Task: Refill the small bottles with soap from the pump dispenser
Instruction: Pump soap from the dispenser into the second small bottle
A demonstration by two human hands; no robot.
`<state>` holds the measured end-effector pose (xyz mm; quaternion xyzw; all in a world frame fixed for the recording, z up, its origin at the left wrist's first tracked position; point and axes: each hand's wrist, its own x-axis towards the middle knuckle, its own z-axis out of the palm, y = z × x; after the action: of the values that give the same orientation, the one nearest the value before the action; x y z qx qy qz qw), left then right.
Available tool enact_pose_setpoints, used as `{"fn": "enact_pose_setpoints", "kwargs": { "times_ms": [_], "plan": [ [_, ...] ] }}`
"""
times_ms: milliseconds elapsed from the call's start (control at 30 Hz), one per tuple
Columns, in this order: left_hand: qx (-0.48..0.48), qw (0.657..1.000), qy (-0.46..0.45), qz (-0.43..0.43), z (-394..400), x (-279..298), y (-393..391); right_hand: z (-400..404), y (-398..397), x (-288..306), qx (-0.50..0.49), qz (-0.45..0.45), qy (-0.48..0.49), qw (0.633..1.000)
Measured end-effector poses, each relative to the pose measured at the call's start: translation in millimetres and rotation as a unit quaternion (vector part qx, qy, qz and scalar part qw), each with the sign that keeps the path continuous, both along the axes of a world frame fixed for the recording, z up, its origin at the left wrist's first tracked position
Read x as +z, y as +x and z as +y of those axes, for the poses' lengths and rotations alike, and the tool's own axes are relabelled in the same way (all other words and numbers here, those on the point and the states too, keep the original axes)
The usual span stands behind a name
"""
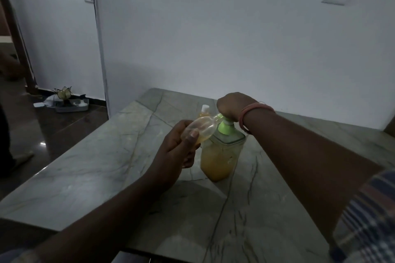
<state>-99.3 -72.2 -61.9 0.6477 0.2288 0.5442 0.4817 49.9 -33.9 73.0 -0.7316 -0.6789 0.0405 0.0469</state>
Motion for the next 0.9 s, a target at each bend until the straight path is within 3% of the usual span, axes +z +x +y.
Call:
{"fn": "enact_pose_setpoints", "kwargs": {
  "times_ms": [900],
  "plan": [
    [0.003, 1.000, -0.003, -0.003, 0.6, 0.8, -0.4, 4.4, 2.4, -3.2, -0.049, 0.076, 0.059, 0.994]
  ]
}}
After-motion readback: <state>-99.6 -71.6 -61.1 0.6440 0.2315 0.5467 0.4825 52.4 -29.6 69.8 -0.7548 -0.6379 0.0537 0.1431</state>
